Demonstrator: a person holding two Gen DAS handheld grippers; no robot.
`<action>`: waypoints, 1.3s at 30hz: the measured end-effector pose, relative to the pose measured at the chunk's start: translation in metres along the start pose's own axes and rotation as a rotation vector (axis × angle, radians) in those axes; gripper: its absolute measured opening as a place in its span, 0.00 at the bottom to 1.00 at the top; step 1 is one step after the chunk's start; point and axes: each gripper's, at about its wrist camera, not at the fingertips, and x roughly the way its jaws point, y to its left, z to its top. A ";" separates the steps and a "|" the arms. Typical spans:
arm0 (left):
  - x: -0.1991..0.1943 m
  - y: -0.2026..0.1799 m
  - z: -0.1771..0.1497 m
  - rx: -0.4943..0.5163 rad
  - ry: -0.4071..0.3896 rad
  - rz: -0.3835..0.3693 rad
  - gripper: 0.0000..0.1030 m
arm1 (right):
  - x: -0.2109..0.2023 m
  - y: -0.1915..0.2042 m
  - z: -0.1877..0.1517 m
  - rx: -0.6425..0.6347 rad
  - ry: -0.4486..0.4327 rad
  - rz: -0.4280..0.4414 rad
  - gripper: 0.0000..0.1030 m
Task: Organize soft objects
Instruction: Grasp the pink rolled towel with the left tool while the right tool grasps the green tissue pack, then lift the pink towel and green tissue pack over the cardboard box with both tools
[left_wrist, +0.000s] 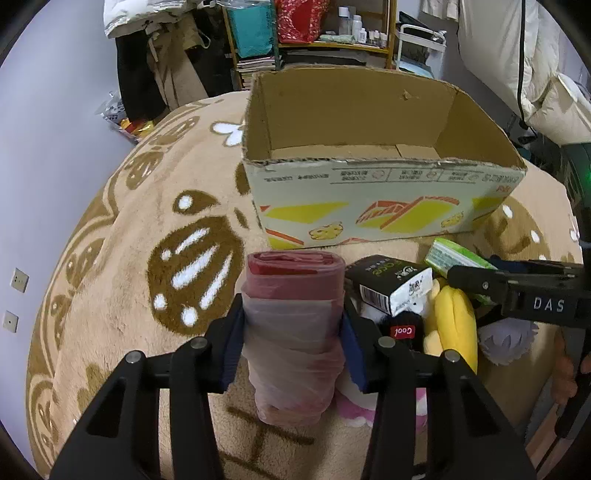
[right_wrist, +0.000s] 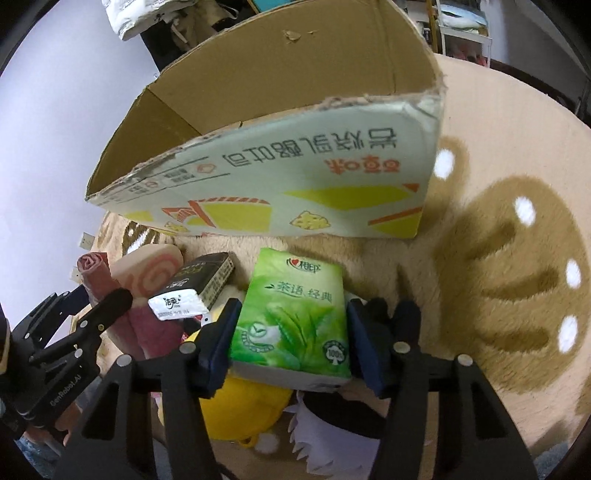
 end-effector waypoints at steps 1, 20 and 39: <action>0.000 0.001 0.000 -0.005 -0.002 0.001 0.44 | 0.000 0.001 0.000 -0.005 -0.002 0.002 0.57; -0.028 0.017 -0.001 -0.062 -0.095 0.029 0.42 | -0.030 0.027 -0.005 -0.102 -0.116 -0.027 0.56; -0.073 0.022 -0.004 -0.076 -0.243 0.063 0.42 | -0.086 0.034 -0.017 -0.137 -0.284 -0.046 0.56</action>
